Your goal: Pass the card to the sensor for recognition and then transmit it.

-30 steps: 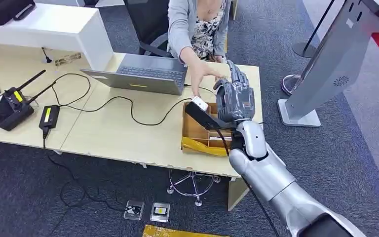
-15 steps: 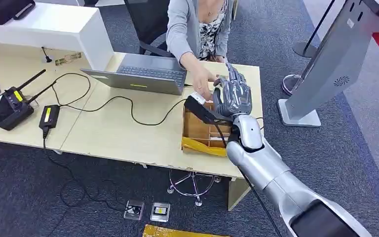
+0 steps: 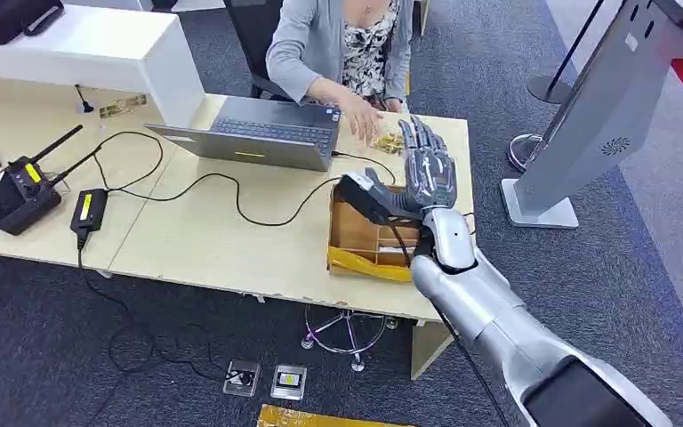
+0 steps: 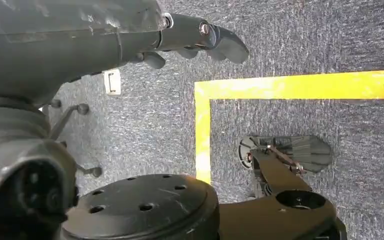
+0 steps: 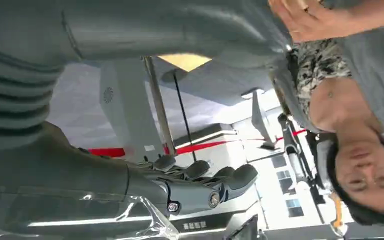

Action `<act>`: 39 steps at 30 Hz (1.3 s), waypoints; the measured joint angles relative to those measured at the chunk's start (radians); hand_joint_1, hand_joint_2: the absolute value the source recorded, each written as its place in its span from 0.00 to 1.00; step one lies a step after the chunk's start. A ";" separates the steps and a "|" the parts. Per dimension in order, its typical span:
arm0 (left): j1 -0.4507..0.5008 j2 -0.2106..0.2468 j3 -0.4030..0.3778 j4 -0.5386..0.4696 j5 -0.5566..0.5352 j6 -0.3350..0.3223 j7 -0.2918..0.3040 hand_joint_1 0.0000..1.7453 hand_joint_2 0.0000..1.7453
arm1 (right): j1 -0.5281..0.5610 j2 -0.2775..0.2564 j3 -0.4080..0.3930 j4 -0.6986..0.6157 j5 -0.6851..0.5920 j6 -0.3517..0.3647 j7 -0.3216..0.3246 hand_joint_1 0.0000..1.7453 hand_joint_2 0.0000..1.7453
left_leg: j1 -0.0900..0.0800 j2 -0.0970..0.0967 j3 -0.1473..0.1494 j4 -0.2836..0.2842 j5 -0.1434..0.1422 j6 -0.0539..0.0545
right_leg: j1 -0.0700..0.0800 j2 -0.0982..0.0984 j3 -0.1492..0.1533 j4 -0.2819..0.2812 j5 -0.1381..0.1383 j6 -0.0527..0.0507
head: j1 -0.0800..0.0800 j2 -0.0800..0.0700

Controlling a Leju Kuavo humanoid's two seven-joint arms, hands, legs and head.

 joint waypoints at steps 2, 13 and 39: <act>0.002 0.000 0.000 0.000 0.009 0.005 0.000 0.00 0.00 | -0.008 -0.026 -0.028 0.008 -0.103 -0.006 -0.007 0.00 0.00 | 0.000 0.000 0.000 0.000 0.000 0.000 | 0.000 0.000 0.001 -0.001 0.000 0.000 | 0.000 0.000; 0.013 0.001 0.000 0.000 0.040 0.019 0.012 0.00 0.00 | 0.031 -0.224 -0.256 0.105 -0.526 -0.016 -0.162 0.00 0.00 | 0.000 0.000 -0.002 0.000 0.000 0.002 | 0.000 -0.001 0.001 -0.005 0.003 0.004 | 0.000 0.000; 0.017 -0.009 0.029 -0.001 0.156 0.076 -0.006 0.00 0.00 | 0.568 -0.452 -0.650 0.362 -1.183 0.025 -0.143 0.00 0.00 | 0.001 -0.005 -0.005 0.000 -0.003 0.006 | 0.001 -0.009 0.002 -0.009 0.000 0.005 | -0.001 0.000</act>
